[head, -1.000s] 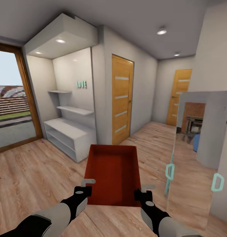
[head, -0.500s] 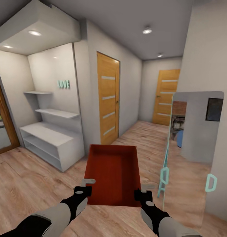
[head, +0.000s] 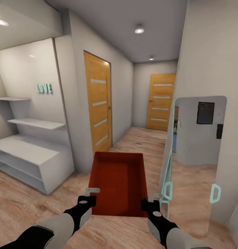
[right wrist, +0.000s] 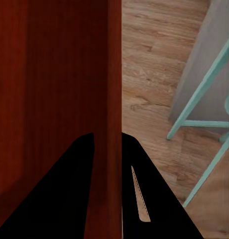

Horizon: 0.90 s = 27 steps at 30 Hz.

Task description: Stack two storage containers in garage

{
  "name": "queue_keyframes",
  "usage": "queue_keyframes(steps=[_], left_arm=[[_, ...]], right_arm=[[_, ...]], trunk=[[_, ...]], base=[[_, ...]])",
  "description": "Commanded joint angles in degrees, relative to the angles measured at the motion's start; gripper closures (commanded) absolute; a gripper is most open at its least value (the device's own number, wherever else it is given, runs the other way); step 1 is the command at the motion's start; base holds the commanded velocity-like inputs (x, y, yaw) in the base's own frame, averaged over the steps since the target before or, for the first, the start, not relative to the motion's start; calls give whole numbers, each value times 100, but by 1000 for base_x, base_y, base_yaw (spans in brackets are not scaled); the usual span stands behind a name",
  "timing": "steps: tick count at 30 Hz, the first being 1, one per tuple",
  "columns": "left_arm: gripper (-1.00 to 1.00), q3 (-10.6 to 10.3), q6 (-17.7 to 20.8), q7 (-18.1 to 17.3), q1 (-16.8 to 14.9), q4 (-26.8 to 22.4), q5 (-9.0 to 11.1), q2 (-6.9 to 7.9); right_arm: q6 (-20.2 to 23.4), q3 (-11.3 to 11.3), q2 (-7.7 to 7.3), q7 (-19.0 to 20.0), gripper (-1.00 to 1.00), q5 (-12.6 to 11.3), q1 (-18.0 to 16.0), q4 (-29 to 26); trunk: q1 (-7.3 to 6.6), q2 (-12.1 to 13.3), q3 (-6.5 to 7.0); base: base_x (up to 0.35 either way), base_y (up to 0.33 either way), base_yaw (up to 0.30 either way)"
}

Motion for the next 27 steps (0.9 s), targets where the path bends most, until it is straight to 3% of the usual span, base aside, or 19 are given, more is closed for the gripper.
queue_keyframes(steps=[1,7,27], left_arm=[[100,131,-26,126,-2,15,81,98],[100,131,-26,126,-2,15,81,98],[100,131,-26,126,-2,15,81,98]], right_arm=[[-111,-191,2,40,100,89,-9,-132],[-111,-191,0,37,100,88,-9,-132],[-104,-191,4,35,100,82,-9,-132]], trunk=[[4,-7,-9],[4,-7,-9],[4,-7,-9]], base=[[325,151,-281],[325,151,-218],[325,151,-7]])
